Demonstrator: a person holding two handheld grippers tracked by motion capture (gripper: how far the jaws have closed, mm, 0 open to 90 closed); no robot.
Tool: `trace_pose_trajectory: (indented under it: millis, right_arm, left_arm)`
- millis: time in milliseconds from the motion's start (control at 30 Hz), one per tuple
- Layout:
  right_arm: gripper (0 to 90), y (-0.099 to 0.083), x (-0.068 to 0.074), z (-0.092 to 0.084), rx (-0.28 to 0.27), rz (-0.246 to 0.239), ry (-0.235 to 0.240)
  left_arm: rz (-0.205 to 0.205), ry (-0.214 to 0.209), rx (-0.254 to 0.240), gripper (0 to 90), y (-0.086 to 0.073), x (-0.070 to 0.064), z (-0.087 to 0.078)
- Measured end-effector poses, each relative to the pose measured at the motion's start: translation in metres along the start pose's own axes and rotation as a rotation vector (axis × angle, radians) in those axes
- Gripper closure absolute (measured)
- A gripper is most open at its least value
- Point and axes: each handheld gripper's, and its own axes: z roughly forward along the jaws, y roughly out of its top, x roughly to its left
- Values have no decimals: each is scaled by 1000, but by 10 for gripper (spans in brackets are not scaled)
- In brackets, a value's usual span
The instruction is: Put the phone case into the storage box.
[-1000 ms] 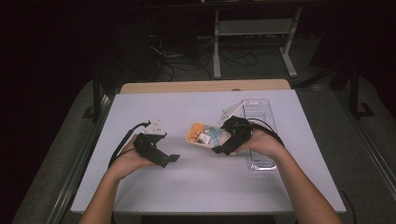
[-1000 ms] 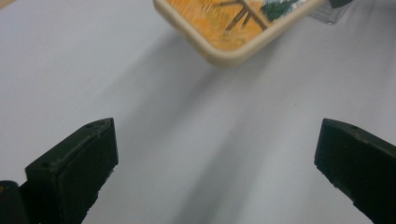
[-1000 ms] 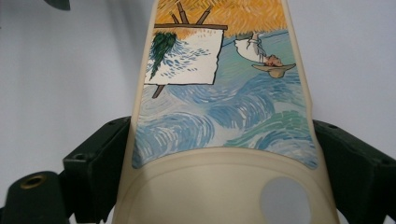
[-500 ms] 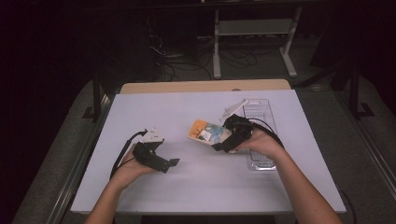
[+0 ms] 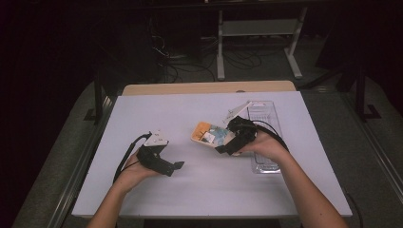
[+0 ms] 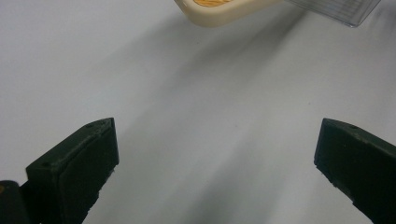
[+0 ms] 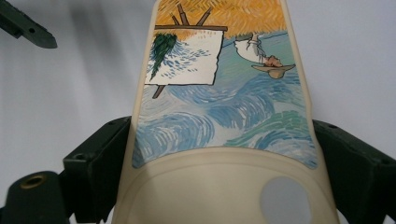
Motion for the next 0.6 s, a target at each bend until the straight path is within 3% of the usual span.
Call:
trace_pose_trajectory:
  millis: [300,600]
  right_arm:
    - [104,0,0,-1,-2,3,0]
    - [104,1,0,0,-5,2,-7]
  left_arm:
    - [51,31,-1,0,0,-6,2]
    - [141,76,-20,0,0,-11,2]
